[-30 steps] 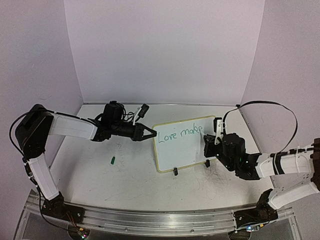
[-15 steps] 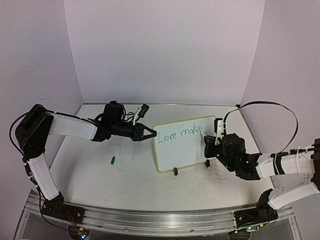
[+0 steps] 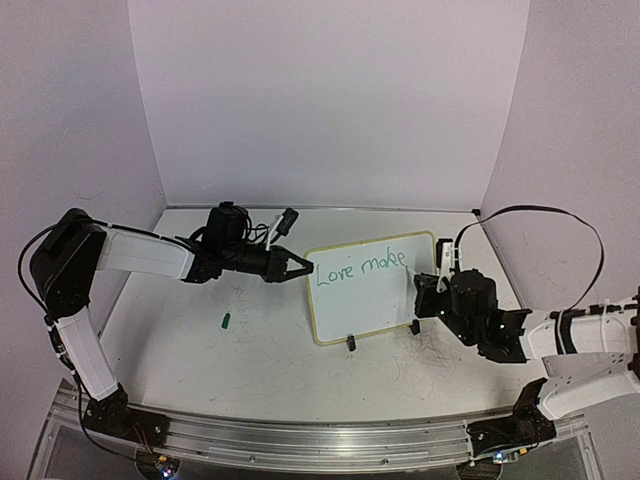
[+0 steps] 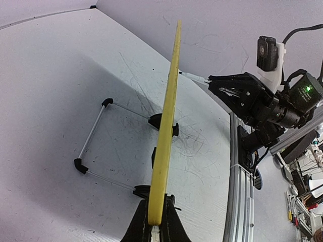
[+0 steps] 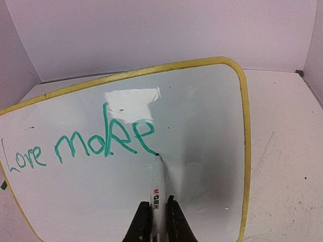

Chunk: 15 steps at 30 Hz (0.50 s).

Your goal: Write a sentence on the whiteboard

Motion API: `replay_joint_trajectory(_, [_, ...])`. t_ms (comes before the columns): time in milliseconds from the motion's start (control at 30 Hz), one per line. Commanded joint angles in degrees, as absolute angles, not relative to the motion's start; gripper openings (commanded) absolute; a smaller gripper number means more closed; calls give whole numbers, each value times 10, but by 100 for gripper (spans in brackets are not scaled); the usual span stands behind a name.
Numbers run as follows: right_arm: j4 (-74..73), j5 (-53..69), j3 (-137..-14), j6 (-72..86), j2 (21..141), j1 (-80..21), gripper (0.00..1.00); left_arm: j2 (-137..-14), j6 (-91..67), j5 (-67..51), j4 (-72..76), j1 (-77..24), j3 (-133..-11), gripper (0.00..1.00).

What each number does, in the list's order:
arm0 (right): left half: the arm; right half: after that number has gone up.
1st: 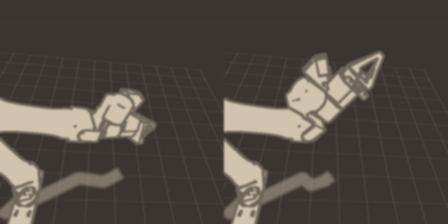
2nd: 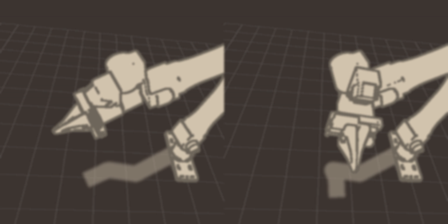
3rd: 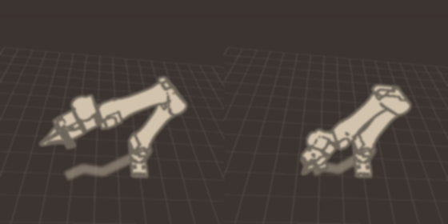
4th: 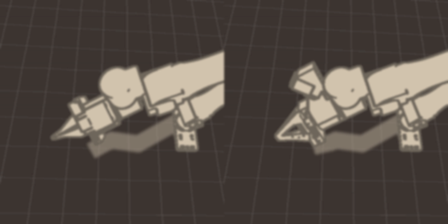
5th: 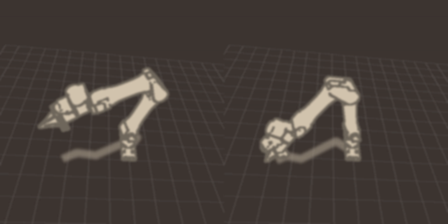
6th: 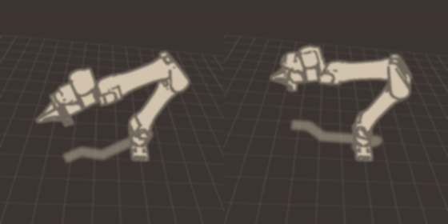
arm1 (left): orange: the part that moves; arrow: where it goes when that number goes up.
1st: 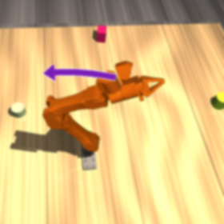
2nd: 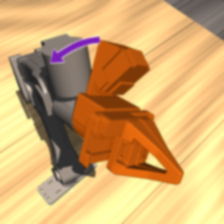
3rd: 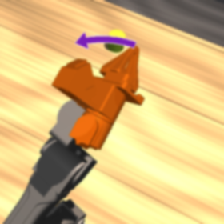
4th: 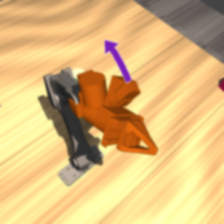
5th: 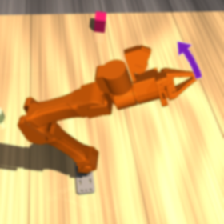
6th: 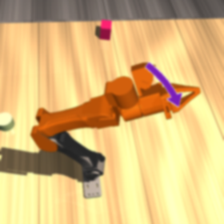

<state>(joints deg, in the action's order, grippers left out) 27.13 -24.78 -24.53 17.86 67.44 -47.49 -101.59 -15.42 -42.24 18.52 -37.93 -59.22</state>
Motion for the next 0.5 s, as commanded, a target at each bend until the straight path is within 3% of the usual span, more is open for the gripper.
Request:
replay_joint_trajectory(0, [280, -254, -230, 151, 617, -469, 0, -1007, -123, -396, 141, -384, -602, 0])
replay_joint_trajectory(467, [333, -219, -252, 122, 652, -445, 0, -1006, -122, -396, 140, -384, -602, 0])
